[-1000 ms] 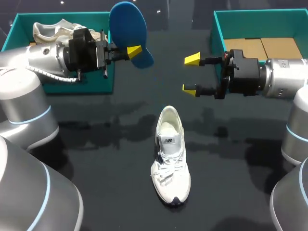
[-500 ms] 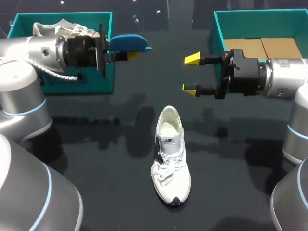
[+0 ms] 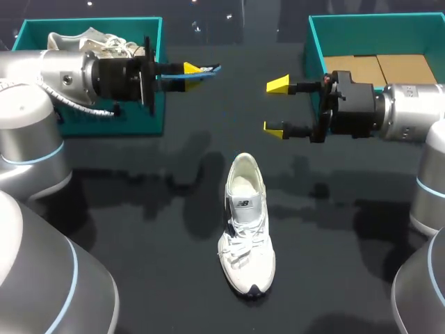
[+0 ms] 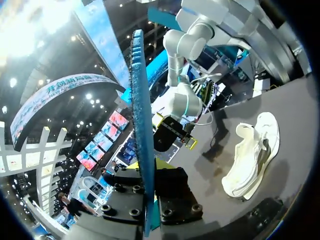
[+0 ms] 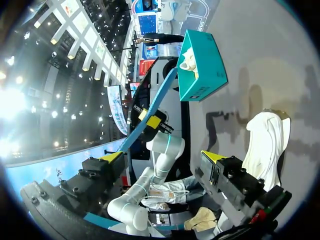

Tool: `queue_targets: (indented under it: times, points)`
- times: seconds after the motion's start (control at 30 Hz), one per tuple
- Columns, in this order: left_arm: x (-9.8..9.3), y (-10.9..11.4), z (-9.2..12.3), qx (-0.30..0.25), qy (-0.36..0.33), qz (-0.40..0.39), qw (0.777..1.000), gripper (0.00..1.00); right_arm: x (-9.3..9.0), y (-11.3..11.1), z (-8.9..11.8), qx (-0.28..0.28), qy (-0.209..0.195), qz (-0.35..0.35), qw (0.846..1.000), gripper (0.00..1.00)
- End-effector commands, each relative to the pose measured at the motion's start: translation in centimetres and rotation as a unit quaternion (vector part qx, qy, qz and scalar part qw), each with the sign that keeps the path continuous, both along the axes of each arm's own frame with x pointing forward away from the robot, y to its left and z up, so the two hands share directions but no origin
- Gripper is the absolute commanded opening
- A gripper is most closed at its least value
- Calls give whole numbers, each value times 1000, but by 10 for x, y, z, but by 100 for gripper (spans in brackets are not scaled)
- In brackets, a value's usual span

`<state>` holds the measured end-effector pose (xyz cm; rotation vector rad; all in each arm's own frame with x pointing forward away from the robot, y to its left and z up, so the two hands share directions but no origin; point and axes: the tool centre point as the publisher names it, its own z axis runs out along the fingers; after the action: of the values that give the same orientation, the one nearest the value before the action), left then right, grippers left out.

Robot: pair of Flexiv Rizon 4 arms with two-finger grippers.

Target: Take the shoe out of the shoebox, open the shoe tongue, remove and reinsert the insole, then place the shoe into the shoebox

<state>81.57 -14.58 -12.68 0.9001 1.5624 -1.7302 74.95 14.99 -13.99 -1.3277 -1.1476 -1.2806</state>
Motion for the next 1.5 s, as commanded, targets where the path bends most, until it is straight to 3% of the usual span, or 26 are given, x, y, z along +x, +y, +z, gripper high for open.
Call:
queue_targets:
  times: [0.03, 0.43, 0.53, 0.8, 1.37, 1.4, 1.47, 1.5]
  points:
    - [-7, 2, -5, -7, -74, 18, 997, 0, 0, 2, -1, 0, 0, -1, 1000, 100]
    - [-15, -1, -18, -20, -254, 31, 966, 0, 0, 2, -1, 0, 0, -1, 1000, 100]
    - [-14, -4, -19, -15, -266, 34, 963, 0, 0, 2, -1, 0, 0, -1, 1000, 100]
    - [-11, -15, -17, -3, -289, 42, 956, 0, 0, 14, -1, -31, -46, 23, 998, 100]
    - [0, -51, -26, 18, -318, 64, 946, 0, 3, 42, -3, -40, -63, 56, 996, 100]
    - [0, -53, -26, 19, -318, 65, 946, 0, 3, 43, -4, -40, -64, 59, 995, 92]
    - [-1, -55, -26, 20, -318, 66, 946, 0, 4, 46, -5, -41, -64, 60, 995, 91]
    - [-1, -56, -27, 21, -318, 66, 946, 0, 4, 47, -5, -40, -66, 63, 995, 82]
